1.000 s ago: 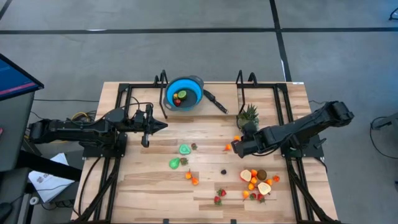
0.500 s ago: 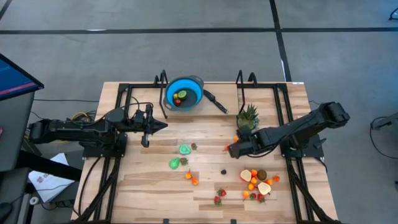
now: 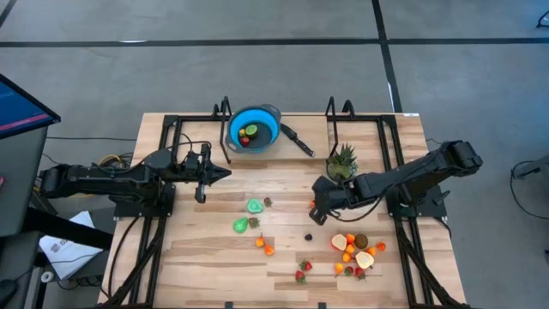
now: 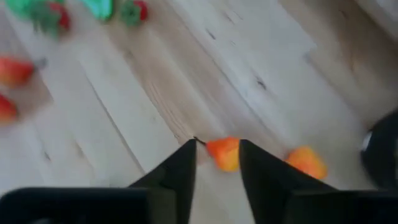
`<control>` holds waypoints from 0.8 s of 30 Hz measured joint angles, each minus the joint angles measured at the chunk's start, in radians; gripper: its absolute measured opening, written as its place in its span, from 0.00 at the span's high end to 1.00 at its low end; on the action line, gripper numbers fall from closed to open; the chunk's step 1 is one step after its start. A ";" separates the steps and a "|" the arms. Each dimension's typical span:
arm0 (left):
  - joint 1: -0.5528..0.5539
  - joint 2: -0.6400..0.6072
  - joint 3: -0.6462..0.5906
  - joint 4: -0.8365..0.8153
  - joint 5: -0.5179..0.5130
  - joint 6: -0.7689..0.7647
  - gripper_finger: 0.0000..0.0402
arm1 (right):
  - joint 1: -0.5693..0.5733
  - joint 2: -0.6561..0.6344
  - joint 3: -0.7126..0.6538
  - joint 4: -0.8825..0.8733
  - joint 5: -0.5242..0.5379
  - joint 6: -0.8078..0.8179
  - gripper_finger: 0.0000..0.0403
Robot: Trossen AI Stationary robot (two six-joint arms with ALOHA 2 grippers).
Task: Pick & Place Fruit
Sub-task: Put the pear into the basket
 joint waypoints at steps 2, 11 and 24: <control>0.000 0.000 0.000 0.000 0.000 0.000 0.99 | -0.006 0.000 0.000 -0.009 -0.021 -0.125 0.61; 0.000 0.000 0.000 0.000 0.000 0.000 0.99 | -0.035 0.000 0.000 -0.020 -0.064 -0.380 0.38; 0.000 0.000 0.000 0.001 0.000 0.000 0.99 | -0.122 0.002 -0.006 -0.029 -0.212 -0.596 0.34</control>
